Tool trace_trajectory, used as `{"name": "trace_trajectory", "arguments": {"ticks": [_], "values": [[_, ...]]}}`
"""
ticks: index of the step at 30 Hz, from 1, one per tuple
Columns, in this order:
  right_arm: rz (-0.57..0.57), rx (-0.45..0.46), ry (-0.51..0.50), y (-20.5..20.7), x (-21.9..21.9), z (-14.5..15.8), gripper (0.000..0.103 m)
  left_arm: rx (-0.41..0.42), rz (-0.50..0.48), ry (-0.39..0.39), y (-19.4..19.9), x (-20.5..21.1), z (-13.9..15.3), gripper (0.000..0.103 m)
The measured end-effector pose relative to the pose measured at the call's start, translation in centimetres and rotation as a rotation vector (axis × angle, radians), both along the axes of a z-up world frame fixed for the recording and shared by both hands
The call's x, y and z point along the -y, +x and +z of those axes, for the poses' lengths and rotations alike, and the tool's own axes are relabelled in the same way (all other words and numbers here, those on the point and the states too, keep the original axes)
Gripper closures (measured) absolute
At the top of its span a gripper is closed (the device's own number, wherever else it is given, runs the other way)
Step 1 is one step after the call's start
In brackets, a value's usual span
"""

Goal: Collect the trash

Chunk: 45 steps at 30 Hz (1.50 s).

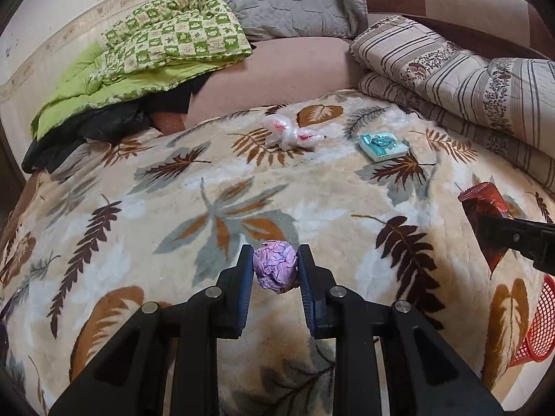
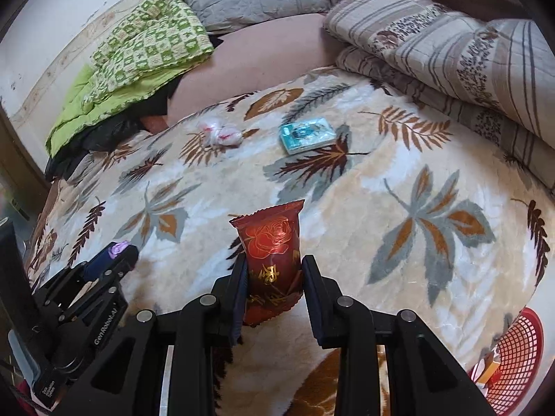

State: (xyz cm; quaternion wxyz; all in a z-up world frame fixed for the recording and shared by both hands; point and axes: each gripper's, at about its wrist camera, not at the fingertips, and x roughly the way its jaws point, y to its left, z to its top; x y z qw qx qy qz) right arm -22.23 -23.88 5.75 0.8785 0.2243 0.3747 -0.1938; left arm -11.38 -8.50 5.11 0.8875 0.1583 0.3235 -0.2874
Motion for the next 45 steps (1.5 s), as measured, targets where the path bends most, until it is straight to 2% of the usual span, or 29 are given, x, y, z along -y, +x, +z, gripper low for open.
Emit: {"name": "trace_trajectory", "arguments": {"ticks": [10,45], "values": [[-0.007,0.002,0.004,-0.23,0.28,0.1,0.07,0.042,-0.016,0.001,-0.34,0.21,0.53,0.079],[-0.012,0.005,0.003,-0.84,0.68,0.28,0.07,0.051,-0.045,0.008,-0.94,0.91,0.49,0.079]]}}
